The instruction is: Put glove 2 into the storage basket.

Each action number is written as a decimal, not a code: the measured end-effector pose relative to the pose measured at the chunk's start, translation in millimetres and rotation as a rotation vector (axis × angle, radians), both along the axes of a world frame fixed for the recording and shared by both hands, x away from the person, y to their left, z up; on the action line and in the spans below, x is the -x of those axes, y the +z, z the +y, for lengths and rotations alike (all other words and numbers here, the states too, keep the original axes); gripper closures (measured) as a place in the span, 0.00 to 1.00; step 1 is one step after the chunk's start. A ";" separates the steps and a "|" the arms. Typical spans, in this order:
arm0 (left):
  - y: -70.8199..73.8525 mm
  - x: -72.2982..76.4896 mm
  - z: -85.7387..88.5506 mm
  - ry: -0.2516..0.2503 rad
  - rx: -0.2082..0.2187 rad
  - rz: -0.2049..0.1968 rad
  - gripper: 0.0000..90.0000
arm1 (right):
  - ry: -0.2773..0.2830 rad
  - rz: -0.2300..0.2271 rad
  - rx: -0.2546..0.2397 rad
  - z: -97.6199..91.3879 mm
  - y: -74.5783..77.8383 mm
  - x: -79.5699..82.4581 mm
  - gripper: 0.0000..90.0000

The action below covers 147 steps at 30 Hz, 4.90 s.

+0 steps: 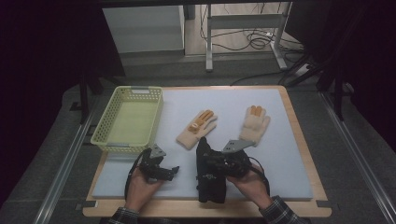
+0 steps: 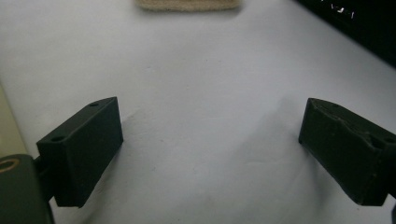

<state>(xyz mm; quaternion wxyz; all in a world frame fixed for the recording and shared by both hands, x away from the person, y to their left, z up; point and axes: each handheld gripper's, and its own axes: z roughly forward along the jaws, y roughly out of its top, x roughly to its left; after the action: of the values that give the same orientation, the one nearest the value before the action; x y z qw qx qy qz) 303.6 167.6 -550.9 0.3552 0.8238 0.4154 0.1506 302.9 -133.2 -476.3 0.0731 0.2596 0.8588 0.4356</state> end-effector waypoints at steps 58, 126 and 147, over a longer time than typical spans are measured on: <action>0.4 -0.1 0.5 -0.004 -0.006 0.004 0.07 | -0.116 -0.046 0.062 -48.0 -27.2 -26.8 0.90; -5.1 29.9 55.6 0.052 0.011 -0.012 0.07 | 0.050 -0.005 0.087 28.1 -51.9 1.7 0.81; -5.2 29.6 55.8 0.052 0.015 -0.011 0.07 | -0.287 -0.038 0.162 -100.6 -53.0 -38.3 0.30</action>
<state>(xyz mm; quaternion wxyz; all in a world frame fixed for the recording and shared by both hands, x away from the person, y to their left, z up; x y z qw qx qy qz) 274.0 223.4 -556.1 0.3595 0.8092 0.4359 0.1609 341.2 -233.8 -529.3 0.1714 0.3646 0.8435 0.3551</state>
